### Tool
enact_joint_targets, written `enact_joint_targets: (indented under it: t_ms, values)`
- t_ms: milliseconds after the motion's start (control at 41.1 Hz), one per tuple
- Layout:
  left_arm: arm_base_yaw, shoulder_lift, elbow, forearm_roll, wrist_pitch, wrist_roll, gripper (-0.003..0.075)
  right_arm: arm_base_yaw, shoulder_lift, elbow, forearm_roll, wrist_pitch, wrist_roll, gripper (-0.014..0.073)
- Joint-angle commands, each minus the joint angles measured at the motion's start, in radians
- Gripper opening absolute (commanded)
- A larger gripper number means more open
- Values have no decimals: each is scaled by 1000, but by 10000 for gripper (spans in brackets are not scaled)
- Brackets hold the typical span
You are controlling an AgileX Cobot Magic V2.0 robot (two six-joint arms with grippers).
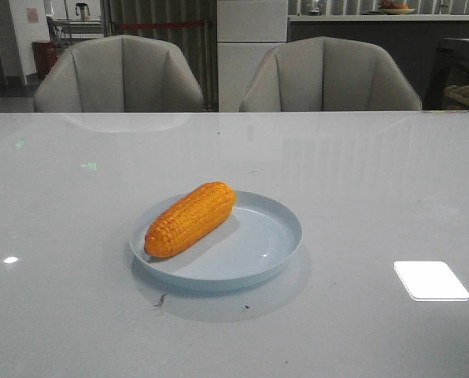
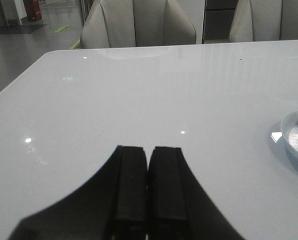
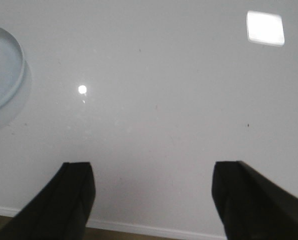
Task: Place corn on plate with both arms
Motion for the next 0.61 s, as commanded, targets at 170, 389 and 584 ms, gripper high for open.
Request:
enact_joint_targets:
  t_ms: [170, 389, 584]
  values:
    - [-5, -14, 37, -12, -73, -7, 92, 85, -301, -26, -11, -65, -3, 591]
    - [-5, -14, 37, -12, -73, -7, 92, 85, -458, -26, -10, -63, -3, 547]
    - [-5, -14, 37, -12, -73, -7, 92, 85, -533, -27, -9, -62, -3, 252]
